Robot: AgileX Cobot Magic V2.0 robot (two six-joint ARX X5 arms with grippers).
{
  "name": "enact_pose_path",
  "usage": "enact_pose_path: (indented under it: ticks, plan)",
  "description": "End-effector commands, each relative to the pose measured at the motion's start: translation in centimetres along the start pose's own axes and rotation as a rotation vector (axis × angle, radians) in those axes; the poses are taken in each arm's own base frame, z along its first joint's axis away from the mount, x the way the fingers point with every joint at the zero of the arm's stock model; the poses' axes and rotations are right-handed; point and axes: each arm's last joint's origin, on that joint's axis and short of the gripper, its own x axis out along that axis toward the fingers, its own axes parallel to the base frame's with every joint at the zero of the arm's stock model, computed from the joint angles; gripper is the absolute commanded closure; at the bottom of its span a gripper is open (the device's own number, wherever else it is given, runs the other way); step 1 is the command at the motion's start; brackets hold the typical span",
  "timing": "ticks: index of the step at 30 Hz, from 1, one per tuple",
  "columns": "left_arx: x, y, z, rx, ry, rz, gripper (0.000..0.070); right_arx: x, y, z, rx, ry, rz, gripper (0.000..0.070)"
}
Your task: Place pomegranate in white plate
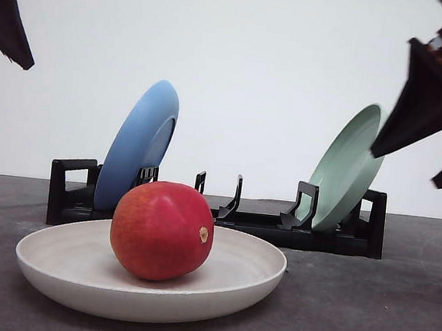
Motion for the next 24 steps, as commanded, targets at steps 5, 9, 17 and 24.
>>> enact_pose_path:
  ticks: [5, 9, 17, 24]
  plan:
    - [-0.18, -0.09, 0.46, 0.002, -0.016, -0.006, 0.0352, -0.33, -0.13, 0.25, -0.013, -0.025, -0.007, 0.0095]
    - [-0.19, -0.10, 0.53, 0.003, -0.023, -0.007, 0.0689, -0.34, -0.14, 0.17, -0.001, -0.017, -0.008, 0.0652]
    - [-0.19, -0.09, 0.33, 0.001, -0.003, -0.006, 0.0700, -0.35, -0.12, 0.29, -0.011, -0.030, -0.009, 0.0677]
    - [-0.19, -0.09, 0.34, 0.001, -0.003, -0.006, 0.0700, -0.42, -0.06, 0.61, -0.021, -0.063, -0.005, 0.0677]
